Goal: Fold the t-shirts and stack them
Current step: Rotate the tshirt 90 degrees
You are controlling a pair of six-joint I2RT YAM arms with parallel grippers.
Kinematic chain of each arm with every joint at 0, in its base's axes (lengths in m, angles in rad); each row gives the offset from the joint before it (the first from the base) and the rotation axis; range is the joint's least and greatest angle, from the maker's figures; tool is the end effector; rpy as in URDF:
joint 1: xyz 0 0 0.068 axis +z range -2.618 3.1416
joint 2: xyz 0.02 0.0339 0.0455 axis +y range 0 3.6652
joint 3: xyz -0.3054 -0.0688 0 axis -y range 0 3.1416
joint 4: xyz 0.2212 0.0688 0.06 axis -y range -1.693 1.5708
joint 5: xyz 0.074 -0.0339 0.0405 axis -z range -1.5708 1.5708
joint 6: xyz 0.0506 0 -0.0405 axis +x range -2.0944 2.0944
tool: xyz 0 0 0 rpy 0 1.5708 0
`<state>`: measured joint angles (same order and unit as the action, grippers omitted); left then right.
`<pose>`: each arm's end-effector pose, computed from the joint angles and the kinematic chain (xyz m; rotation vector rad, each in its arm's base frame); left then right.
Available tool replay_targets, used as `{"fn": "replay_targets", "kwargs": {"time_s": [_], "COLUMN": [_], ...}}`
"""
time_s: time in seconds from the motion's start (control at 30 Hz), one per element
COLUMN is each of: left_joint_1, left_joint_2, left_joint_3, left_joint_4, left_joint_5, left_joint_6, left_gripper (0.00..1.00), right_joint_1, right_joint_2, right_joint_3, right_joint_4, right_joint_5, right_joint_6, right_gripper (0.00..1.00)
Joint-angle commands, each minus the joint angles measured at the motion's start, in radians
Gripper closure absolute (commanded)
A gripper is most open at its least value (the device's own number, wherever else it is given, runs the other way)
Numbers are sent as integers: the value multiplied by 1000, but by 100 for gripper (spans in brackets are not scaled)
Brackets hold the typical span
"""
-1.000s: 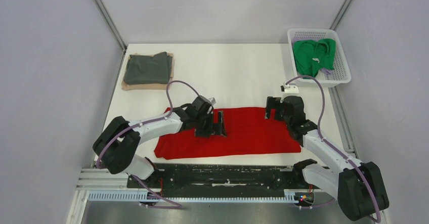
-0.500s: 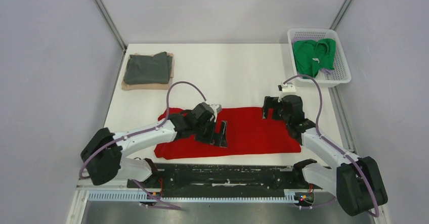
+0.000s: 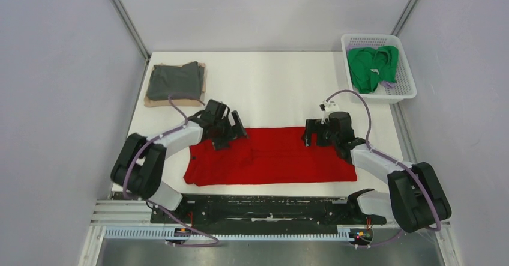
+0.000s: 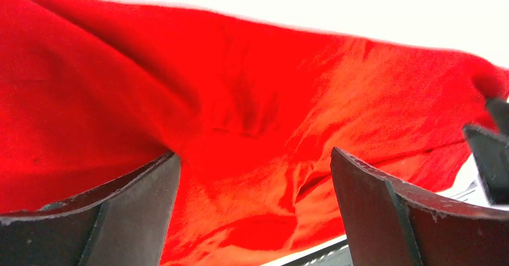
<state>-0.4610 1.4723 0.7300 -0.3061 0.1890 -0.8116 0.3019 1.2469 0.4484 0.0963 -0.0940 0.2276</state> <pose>0.2244 -0.1221 0.2049 -0.4124 2.7290 -0.6486 0.2039 0.0685 0.2061 -0.1355 2.2948 0.3833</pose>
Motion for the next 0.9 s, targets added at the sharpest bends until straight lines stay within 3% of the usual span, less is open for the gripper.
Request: {"fn": "replay_targets", "kwargs": {"time_s": [0.0,0.13,0.3,0.4,0.53,0.57,0.67,0.87], "left_joint_1": [7,10,14,14,-8,-18,-22,-22], "left_joint_2": [229,433,759,999,1369,1400,1356,1338], "left_joint_3": [155,424,911,1311,1917,1936,1772,1811], "left_joint_4": [4,-79,-158,-191,-179,-74,265,292], "left_joint_5": [-145,-288,-259,-198,20,60,125,134], "left_joint_6": [-74,-93,-86,-56,-55,-72,-162,-107], "left_gripper": [0,0,0,0,0,0,0,0], "right_joint_1": [10,34,151,278,464,495,511,510], "right_joint_2": [12,0,-34,-70,-61,-66,-126,-291], "right_joint_3": [-4,-49,-103,-140,-142,-123,-78,-64], "right_joint_4": [15,-2,-70,-77,17,-12,-75,-122], "right_joint_5": [10,11,-36,-86,-312,-292,-255,-191], "right_joint_6": [8,8,33,73,70,39,-36,-97], "right_gripper": [2,2,2,2,2,2,2,2]}}
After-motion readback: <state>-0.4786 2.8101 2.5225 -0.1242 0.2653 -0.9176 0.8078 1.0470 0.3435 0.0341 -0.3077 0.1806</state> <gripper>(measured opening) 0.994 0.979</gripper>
